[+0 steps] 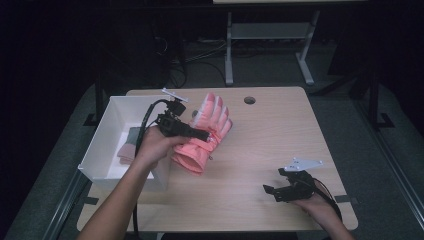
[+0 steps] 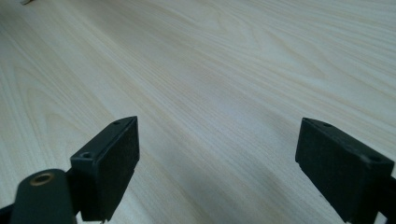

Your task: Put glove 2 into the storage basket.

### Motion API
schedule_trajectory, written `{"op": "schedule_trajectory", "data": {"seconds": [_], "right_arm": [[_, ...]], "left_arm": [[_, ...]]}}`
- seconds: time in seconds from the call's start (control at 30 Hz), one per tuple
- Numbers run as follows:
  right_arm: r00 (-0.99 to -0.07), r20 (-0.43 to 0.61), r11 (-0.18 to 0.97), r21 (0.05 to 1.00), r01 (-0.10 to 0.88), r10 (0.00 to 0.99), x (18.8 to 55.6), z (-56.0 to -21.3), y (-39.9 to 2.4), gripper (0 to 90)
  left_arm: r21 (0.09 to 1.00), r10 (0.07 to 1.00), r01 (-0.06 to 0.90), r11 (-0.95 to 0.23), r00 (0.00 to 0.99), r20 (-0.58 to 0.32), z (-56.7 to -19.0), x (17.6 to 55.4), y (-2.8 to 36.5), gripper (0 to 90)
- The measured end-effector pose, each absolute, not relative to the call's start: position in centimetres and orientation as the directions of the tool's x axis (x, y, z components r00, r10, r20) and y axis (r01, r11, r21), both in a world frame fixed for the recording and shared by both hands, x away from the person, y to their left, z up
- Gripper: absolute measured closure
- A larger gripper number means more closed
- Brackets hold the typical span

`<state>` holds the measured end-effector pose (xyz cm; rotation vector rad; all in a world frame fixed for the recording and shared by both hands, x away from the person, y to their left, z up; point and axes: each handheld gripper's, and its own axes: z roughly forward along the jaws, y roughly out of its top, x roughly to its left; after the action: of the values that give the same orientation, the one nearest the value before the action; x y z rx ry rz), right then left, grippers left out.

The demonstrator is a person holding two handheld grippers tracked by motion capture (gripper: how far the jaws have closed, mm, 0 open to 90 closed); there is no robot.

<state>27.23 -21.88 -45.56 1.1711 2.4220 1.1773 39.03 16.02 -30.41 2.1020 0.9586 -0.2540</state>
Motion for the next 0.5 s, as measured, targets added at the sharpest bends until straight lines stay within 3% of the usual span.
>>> {"op": "schedule_trajectory", "data": {"seconds": [0.5], "right_arm": [[-0.664, 0.138, 0.374, 0.735, 0.566, 0.735, 27.3, -45.7, -21.8, 11.1]], "left_arm": [[0.627, 0.654, 0.729, -0.275, 0.62, -0.434, -25.7, 39.5, 25.1, 60.9]]}}
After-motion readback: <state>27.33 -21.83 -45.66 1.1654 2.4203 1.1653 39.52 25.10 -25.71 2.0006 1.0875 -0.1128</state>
